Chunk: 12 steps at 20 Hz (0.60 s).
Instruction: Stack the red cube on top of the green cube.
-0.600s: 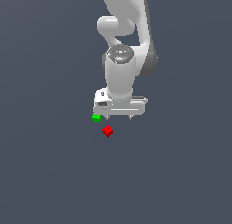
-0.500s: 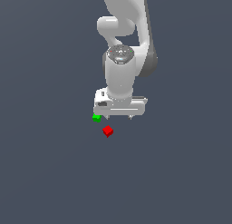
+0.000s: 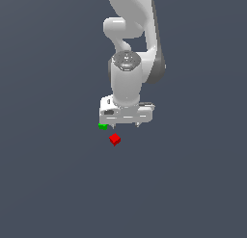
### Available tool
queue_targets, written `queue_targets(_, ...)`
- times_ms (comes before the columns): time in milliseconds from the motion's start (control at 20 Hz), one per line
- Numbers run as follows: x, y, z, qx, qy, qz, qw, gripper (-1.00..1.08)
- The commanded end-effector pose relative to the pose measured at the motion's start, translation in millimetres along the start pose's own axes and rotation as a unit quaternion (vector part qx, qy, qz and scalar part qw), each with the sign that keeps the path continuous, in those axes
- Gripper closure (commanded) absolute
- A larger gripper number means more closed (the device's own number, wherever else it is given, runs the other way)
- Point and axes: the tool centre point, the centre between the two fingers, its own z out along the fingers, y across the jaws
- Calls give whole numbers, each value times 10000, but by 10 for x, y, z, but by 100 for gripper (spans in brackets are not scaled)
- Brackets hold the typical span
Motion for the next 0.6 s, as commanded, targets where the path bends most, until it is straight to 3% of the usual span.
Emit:
queue_targets(0, -18, 24, 50, 1, -5, -156, 9999, -92)
queue_targets(550, -115, 208, 406, 12, -34, -1303, 9915, -92)
